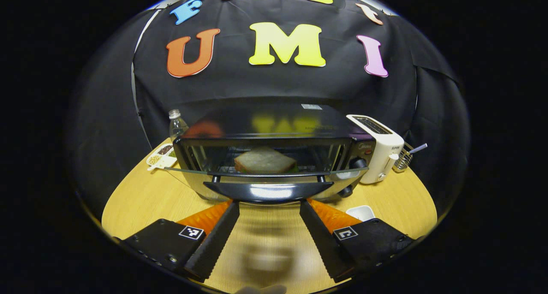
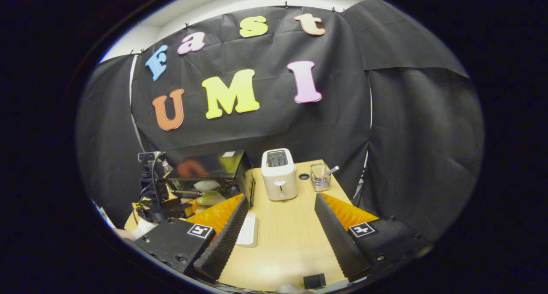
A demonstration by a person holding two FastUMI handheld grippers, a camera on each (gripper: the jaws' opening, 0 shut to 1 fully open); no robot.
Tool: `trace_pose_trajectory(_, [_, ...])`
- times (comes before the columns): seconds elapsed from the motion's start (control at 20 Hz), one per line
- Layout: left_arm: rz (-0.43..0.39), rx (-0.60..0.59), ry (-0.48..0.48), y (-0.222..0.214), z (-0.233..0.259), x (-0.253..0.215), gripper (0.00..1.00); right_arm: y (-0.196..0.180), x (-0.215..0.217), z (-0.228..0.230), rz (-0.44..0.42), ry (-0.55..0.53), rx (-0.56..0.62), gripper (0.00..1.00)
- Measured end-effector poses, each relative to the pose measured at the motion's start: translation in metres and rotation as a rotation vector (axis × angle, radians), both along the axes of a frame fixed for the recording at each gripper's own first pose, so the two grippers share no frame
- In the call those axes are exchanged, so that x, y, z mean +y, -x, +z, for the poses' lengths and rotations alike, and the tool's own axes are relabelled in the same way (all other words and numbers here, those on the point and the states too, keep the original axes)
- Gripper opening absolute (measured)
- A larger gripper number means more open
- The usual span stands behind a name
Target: Open the electric oven with the left hand, put the food in, and close the electric oven.
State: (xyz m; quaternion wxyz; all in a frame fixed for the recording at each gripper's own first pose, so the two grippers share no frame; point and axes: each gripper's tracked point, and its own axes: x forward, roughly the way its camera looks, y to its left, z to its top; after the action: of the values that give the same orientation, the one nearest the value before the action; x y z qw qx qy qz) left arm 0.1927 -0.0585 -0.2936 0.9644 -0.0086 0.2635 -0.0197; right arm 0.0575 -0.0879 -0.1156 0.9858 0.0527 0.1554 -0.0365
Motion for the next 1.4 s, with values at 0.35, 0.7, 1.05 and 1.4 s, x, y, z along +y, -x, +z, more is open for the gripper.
trace_pose_trajectory(0.35, [0.009, -0.011, 0.005, -0.001, 0.004, 0.001, 0.94, 0.002, 0.0, 0.003, 0.006, 0.019, -0.007, 1.0])
trace_pose_trajectory(0.7, [0.014, -0.049, -0.01, 0.013, 0.025, 0.005, 0.94, 0.004, 0.01, 0.01, 0.032, 0.03, -0.021, 1.0])
trace_pose_trajectory(1.05, [0.003, -0.204, -0.023, 0.06, 0.118, 0.012, 0.94, -0.004, 0.038, 0.029, 0.099, 0.037, -0.069, 1.0])
trace_pose_trajectory(1.4, [0.053, -0.392, -0.011, 0.125, 0.243, 0.032, 0.95, -0.016, 0.067, 0.079, 0.152, 0.036, -0.181, 1.0])
